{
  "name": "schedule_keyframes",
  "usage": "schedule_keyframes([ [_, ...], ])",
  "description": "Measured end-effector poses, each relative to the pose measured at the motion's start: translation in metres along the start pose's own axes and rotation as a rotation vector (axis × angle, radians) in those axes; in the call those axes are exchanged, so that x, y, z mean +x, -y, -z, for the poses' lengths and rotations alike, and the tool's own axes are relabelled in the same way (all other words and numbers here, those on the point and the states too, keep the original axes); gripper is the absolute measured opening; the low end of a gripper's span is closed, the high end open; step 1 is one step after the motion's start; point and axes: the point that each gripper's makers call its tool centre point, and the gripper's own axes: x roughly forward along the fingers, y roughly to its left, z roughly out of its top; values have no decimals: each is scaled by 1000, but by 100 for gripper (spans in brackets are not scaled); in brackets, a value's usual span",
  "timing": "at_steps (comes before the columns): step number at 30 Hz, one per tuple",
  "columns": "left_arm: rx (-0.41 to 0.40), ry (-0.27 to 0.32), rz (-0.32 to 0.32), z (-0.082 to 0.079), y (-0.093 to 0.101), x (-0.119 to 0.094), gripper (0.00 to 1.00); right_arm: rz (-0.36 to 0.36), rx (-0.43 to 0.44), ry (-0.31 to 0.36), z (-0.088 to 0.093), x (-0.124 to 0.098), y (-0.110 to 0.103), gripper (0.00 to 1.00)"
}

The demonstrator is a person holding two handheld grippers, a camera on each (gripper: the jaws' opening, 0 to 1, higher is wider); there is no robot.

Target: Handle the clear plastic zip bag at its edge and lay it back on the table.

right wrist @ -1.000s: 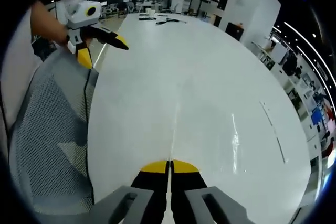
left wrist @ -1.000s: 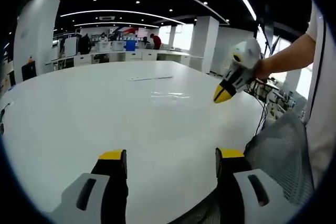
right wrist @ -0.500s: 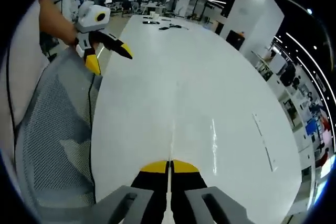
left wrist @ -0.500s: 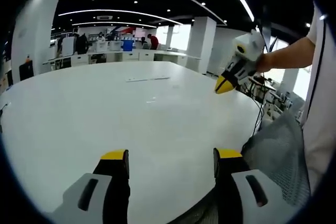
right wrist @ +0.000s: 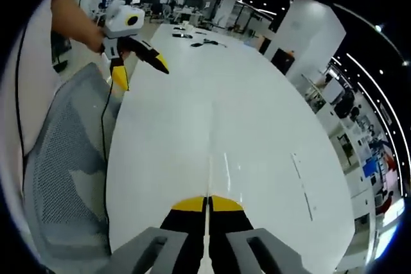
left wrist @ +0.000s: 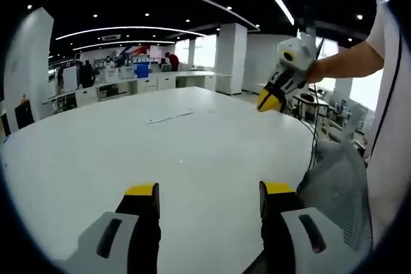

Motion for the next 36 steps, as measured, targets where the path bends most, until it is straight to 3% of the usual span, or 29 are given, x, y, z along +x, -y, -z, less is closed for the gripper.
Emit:
schedule_keyframes([
  [12,140,52,79,-63,0,10,51,19,-34,32,-14,-29,14,0],
  [22,218,87,123,-103,0,21,41,-4,-46,78,-27,-50,17,0],
  [36,326,89,210,-136,20,31,34,-36,-80,149,-53,-76,13,0],
])
